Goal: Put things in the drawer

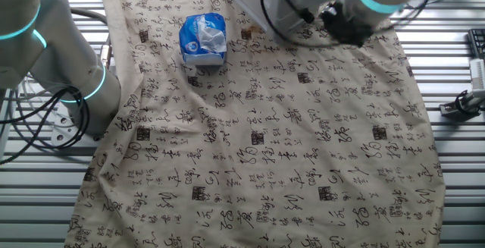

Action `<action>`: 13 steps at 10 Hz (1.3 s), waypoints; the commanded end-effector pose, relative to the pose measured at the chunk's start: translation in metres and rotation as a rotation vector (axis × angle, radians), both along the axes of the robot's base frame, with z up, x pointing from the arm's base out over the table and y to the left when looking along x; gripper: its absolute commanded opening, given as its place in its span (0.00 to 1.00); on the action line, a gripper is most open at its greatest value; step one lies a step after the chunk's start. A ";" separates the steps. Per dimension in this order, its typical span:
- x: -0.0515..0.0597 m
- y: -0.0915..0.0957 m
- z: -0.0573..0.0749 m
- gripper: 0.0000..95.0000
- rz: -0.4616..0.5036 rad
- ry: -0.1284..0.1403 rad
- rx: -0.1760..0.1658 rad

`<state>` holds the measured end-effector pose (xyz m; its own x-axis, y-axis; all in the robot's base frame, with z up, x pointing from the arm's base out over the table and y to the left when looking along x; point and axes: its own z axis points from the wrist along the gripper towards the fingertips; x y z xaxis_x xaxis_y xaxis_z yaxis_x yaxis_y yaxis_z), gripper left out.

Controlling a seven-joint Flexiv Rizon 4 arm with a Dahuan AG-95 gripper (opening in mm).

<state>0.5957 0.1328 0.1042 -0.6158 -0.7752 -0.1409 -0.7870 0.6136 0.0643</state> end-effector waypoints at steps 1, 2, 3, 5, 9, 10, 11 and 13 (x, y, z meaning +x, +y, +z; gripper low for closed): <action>0.007 -0.032 0.020 0.00 -0.318 0.017 -0.218; 0.003 -0.038 0.024 0.00 -0.379 0.045 -0.160; 0.000 -0.045 0.027 0.00 -0.409 0.067 -0.124; -0.003 -0.050 0.030 0.00 -0.395 0.062 -0.131; -0.004 -0.051 0.030 0.00 -0.385 0.051 -0.125; -0.004 -0.051 0.030 0.00 -0.378 0.052 -0.119; -0.004 -0.051 0.030 0.00 -0.373 0.053 -0.116; -0.005 -0.051 0.031 0.00 -0.362 0.058 -0.118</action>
